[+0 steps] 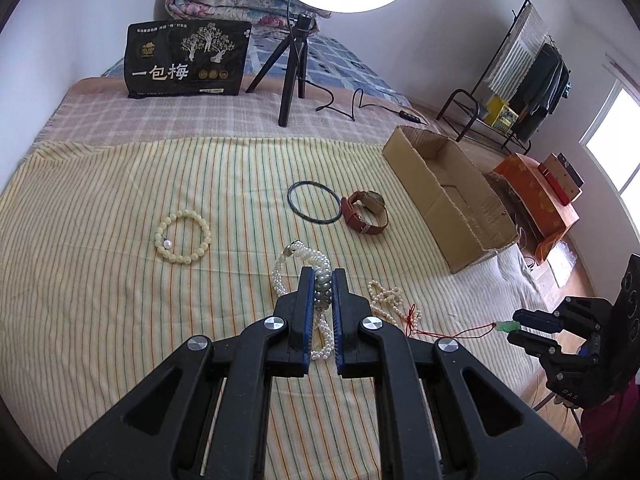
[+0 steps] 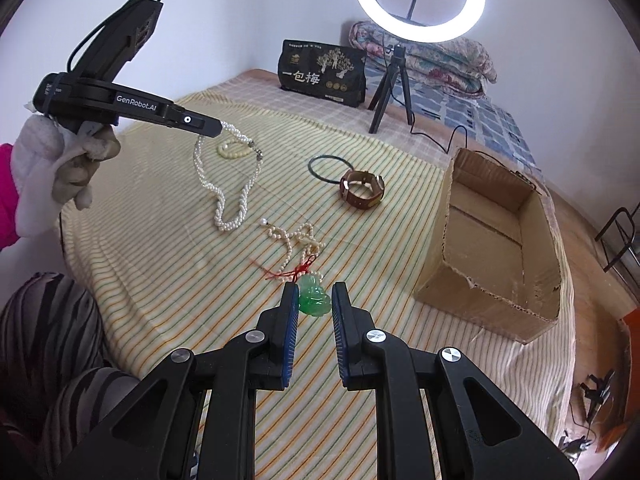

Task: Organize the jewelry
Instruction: 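Lift the pendant with the right tool while the left tool lifts the necklace toward the box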

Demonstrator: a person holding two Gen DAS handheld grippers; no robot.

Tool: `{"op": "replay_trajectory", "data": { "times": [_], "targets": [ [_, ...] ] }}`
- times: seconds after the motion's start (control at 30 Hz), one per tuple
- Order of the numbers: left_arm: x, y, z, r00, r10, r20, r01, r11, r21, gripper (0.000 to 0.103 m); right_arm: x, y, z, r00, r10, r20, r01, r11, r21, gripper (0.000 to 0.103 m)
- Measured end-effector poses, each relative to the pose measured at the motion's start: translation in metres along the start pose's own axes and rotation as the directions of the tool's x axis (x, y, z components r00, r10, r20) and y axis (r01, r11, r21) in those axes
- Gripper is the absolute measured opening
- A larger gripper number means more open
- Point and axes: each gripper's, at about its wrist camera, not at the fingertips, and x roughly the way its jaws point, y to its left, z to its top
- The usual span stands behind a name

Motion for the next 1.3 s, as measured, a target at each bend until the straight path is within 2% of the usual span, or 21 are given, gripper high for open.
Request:
{"op": "replay_trajectory", "data": {
  "times": [0.5,0.87,1.03,1.3],
  "targets": [
    [-0.047,-0.029,0.017,0.996,-0.043,0.083,0.038,0.997,0.060,0.006,-0.049,-0.007,0.010,0.992,-0.060,0.108,0.058,0.998,0.027,0.015],
    [-0.084,-0.066,0.046,0.981,-0.108,0.163,0.085,0.986,0.141,0.006,-0.086,-0.022,0.020,0.978,-0.089,0.188,0.080,0.995,0.057,0.015],
    [-0.091,-0.086,0.061,0.975,-0.138,0.174,0.106,0.978,0.180,0.006,-0.098,-0.031,0.024,0.970,-0.112,0.216,0.100,0.993,0.066,0.015],
    [-0.081,-0.121,0.083,0.968,-0.178,0.175,0.135,0.963,0.234,0.006,-0.103,-0.060,0.028,0.960,-0.159,0.232,0.140,0.985,0.099,0.015]
  ]
}}
